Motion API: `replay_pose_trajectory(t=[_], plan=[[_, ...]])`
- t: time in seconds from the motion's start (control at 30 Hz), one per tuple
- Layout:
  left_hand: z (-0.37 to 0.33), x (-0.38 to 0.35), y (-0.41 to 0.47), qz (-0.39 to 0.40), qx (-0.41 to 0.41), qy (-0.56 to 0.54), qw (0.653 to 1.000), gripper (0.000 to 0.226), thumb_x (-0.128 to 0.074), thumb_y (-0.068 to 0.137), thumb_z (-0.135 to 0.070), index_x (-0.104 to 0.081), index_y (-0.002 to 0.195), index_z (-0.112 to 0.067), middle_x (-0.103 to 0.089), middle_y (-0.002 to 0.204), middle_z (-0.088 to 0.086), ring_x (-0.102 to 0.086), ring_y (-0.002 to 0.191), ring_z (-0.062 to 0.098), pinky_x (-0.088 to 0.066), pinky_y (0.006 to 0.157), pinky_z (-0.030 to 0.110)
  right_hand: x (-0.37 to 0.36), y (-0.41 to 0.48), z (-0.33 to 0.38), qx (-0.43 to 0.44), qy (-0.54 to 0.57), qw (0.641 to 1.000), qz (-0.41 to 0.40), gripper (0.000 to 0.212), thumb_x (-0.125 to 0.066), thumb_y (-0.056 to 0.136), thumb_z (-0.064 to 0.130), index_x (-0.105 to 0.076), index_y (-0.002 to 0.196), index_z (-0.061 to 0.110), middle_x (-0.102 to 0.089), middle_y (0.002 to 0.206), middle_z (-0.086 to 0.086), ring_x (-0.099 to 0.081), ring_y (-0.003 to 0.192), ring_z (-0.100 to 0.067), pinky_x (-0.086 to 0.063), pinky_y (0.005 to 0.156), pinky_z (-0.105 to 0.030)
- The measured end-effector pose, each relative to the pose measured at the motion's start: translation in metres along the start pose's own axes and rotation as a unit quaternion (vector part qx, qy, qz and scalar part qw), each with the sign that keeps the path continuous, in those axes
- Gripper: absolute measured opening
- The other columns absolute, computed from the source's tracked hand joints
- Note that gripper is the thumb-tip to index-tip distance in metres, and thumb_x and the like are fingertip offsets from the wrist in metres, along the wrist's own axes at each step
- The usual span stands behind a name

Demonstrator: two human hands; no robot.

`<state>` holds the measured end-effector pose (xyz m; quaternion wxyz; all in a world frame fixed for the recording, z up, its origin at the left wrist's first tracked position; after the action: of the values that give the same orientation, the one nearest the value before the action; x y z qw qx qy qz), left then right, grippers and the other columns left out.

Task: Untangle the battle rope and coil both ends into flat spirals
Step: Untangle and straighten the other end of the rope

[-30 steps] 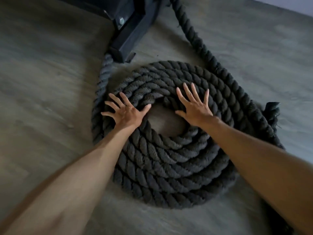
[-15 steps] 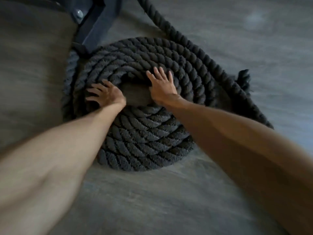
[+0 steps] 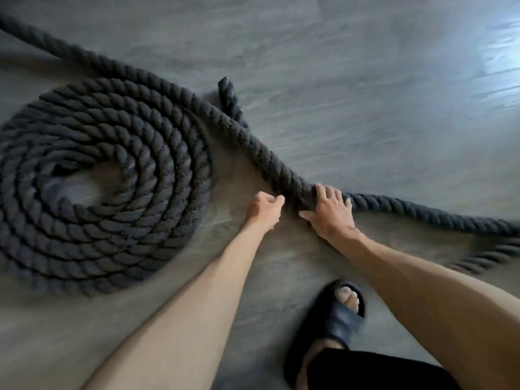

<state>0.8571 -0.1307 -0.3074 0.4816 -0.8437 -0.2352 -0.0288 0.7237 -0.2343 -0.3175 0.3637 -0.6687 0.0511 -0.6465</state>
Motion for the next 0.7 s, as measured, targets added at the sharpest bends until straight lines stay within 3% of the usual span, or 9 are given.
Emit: replay_pose_trajectory(t=[0.13, 0.2, 0.33, 0.43, 0.5, 0.63, 0.7], plan=[[0.010, -0.036, -0.016, 0.028, 0.063, -0.112, 0.991, 0.029, -0.052, 0.098, -0.044, -0.052, 0.085, -0.019, -0.067, 0.091, 0.016, -0.062, 0.067, 0.025, -0.048, 0.059, 0.028, 0.011, 0.014, 0.000, 0.060, -0.006, 0.998, -0.016, 0.048, -0.058, 0.097, 0.046, -0.048, 0.127, 0.010, -0.054, 0.132, -0.015, -0.046, 0.130, -0.035, -0.028, 0.115, -0.054], [0.008, -0.041, -0.023, 0.001, 0.077, -0.171, 0.982, 0.039, -0.045, 0.098, -0.054, -0.057, 0.085, -0.019, -0.069, 0.091, 0.014, -0.064, 0.071, 0.024, -0.052, 0.070, 0.033, 0.018, 0.008, -0.003, 0.083, 0.069, 0.994, 0.012, 0.045, -0.058, 0.097, 0.044, -0.047, 0.119, 0.007, -0.054, 0.125, -0.020, -0.052, 0.120, -0.040, -0.040, 0.101, -0.049], [-0.008, -0.053, -0.051, 0.038, 0.114, -0.294, 0.948, 0.076, -0.029, 0.088, -0.078, -0.062, 0.119, -0.018, -0.070, 0.116, 0.007, -0.064, 0.109, 0.019, -0.044, 0.098, 0.038, 0.052, -0.030, -0.010, 0.116, 0.148, 0.982, -0.007, 0.043, -0.051, 0.099, 0.051, -0.043, 0.105, 0.010, -0.056, 0.113, -0.020, -0.060, 0.103, -0.042, -0.043, 0.081, -0.043], [-0.043, -0.055, -0.079, 0.060, 0.117, -0.391, 0.911, 0.071, -0.035, 0.084, -0.080, -0.066, 0.101, -0.019, -0.069, 0.110, 0.003, -0.061, 0.118, 0.018, -0.043, 0.107, 0.036, 0.090, -0.054, 0.007, 0.120, 0.189, 0.975, 0.001, 0.039, -0.048, 0.100, 0.053, -0.045, 0.097, 0.014, -0.061, 0.107, -0.022, -0.061, 0.100, -0.041, -0.045, 0.082, -0.044], [-0.068, -0.044, -0.099, 0.043, 0.122, -0.415, 0.901, 0.061, -0.043, 0.087, -0.074, -0.069, 0.090, -0.018, -0.072, 0.100, 0.006, -0.064, 0.114, 0.022, -0.048, 0.103, 0.037, 0.118, -0.071, 0.020, 0.125, 0.235, 0.964, 0.010, 0.037, -0.042, 0.103, 0.046, -0.052, 0.096, 0.011, -0.061, 0.096, -0.021, -0.062, 0.095, -0.043, -0.046, 0.078, -0.047], [-0.096, -0.013, -0.142, -0.045, 0.145, -0.371, 0.916, 0.067, -0.049, 0.090, -0.066, -0.061, 0.126, -0.010, -0.068, 0.121, 0.009, -0.068, 0.104, 0.022, -0.055, 0.093, 0.038, 0.153, -0.107, 0.020, 0.100, 0.287, 0.949, 0.085, 0.043, -0.041, 0.101, 0.057, -0.040, 0.094, 0.015, -0.067, 0.099, -0.024, -0.062, 0.098, -0.042, -0.036, 0.070, -0.038], [-0.111, -0.005, -0.164, -0.061, 0.153, -0.356, 0.920, 0.070, -0.048, 0.091, -0.066, -0.058, 0.131, -0.011, -0.068, 0.121, 0.010, -0.069, 0.093, 0.023, -0.058, 0.083, 0.038, 0.170, -0.126, 0.011, 0.101, 0.305, 0.940, 0.111, 0.049, -0.045, 0.097, 0.065, -0.037, 0.098, 0.016, -0.068, 0.102, -0.024, -0.064, 0.099, -0.041, -0.039, 0.070, -0.039]])
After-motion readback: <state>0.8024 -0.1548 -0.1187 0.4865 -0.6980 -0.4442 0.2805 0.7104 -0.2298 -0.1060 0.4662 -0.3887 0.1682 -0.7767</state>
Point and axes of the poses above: each hand's wrist, its own y-axis towards the middle knuckle, its own x-axis out of the back of the hand, z = x × y, the point moved 5 cm from there along y, towards the middle knuckle
